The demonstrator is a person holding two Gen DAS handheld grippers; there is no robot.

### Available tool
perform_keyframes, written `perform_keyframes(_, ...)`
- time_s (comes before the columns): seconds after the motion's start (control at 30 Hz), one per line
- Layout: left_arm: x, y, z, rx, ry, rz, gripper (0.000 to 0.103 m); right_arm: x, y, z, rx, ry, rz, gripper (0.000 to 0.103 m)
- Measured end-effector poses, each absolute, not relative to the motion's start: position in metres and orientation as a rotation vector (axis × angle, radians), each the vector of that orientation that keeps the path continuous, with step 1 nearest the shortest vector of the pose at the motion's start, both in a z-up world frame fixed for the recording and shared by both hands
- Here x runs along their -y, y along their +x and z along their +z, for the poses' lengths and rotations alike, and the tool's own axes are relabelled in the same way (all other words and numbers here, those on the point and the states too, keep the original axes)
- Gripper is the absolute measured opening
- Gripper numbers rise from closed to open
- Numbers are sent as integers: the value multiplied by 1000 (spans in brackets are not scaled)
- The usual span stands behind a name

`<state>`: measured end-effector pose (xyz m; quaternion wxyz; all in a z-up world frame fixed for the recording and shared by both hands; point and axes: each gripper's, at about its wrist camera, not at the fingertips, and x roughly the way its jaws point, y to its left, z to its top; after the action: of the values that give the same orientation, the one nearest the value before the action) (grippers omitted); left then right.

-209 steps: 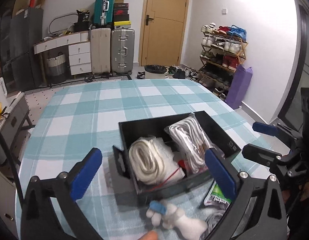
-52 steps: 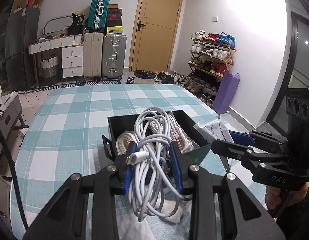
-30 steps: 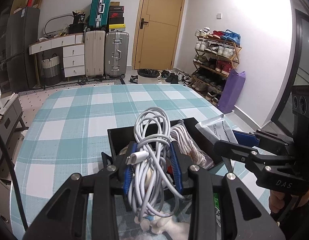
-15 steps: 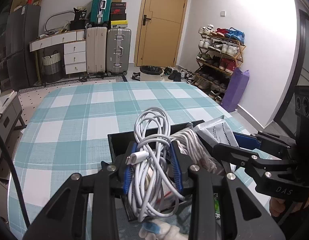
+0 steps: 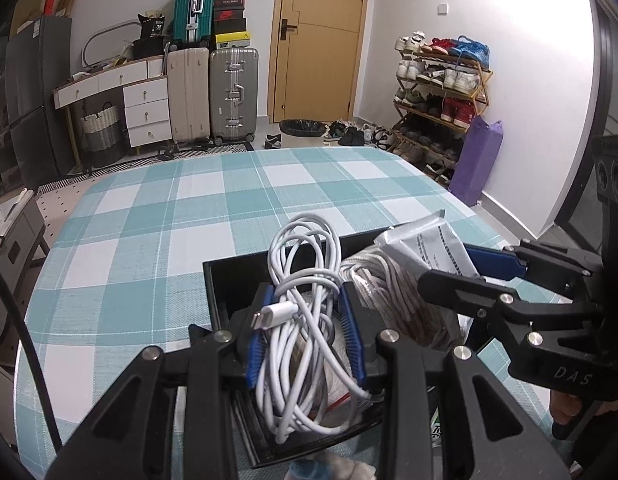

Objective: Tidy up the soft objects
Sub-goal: 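Carry the white cable with the left gripper into the box while the right carries the sachet there, then open both grippers to drop the cable and sachet into the box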

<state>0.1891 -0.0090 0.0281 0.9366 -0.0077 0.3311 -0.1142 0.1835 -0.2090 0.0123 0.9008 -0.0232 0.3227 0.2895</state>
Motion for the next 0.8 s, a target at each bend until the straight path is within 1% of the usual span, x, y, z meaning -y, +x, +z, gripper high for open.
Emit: perform_keyframes(0.8,20,190,17,-696,61,-254,32,197,190,0,-683,-122,575,37)
